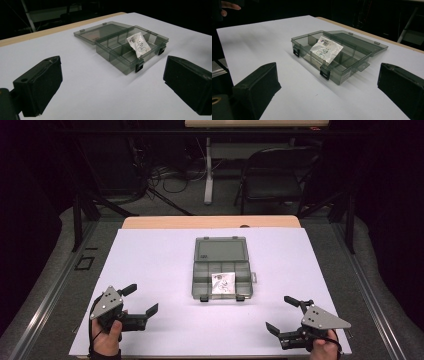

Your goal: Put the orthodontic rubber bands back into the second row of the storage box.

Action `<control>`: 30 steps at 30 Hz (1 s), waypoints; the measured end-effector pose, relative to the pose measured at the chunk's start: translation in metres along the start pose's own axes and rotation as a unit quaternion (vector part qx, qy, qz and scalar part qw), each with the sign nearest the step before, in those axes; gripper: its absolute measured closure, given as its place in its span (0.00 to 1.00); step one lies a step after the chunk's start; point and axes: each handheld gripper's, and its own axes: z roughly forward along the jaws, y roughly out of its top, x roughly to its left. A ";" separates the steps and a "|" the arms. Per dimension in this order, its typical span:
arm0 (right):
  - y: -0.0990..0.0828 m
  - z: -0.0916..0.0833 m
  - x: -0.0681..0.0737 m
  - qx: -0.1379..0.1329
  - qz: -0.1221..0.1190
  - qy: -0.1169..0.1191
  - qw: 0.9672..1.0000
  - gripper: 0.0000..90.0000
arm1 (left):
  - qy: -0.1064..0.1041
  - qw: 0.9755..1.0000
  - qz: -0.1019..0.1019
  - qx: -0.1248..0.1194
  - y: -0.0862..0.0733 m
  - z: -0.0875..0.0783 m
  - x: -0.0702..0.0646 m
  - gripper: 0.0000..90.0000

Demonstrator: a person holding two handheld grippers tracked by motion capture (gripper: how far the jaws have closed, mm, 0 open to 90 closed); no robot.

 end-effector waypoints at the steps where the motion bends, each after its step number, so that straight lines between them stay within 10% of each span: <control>1: 0.000 0.000 0.000 0.000 0.000 0.000 1.000 0.03 | 0.002 1.000 -0.002 -0.003 -0.001 -0.001 0.001 0.03; 30: 0.000 0.000 -0.001 -0.011 -0.001 -0.002 1.000 0.03 | -0.002 1.000 -0.013 -0.004 -0.009 0.005 0.006 0.03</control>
